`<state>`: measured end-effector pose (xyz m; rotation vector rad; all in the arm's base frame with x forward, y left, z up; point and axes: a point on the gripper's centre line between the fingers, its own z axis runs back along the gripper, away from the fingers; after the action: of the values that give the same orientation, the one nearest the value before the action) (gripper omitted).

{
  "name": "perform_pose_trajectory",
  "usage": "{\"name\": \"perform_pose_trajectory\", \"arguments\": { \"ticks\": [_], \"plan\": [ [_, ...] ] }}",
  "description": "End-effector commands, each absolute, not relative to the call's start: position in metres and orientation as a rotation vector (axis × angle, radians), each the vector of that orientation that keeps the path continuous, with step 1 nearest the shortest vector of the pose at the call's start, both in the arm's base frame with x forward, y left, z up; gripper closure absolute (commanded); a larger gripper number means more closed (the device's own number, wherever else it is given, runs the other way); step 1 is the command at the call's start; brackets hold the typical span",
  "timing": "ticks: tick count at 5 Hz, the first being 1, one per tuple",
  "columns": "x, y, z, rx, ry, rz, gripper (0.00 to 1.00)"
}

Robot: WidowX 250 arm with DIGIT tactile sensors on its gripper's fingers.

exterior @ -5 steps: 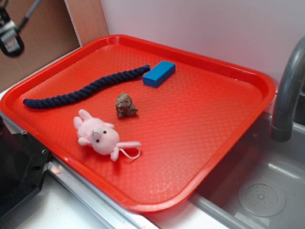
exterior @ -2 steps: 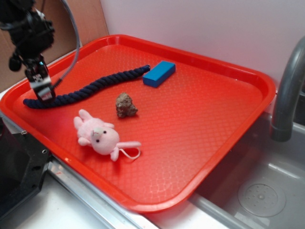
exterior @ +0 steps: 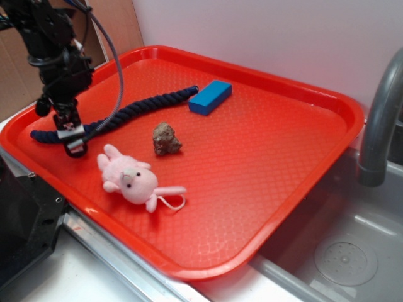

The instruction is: Grab the blue rope.

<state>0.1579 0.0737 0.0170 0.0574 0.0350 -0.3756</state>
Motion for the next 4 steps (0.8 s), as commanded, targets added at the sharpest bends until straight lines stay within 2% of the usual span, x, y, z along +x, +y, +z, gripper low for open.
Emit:
{"name": "perform_pose_trajectory", "arguments": {
  "ticks": [1,2,3,4],
  "plan": [
    [0.160,0.068,0.007,0.053,0.039,-0.439,1.00],
    [0.155,0.067,0.012,0.060,0.015,-0.392,1.00],
    [0.153,0.059,0.033,0.100,0.053,-0.293,1.00],
    [0.159,0.043,0.064,0.104,0.099,-0.106,1.00]
  ]
}}
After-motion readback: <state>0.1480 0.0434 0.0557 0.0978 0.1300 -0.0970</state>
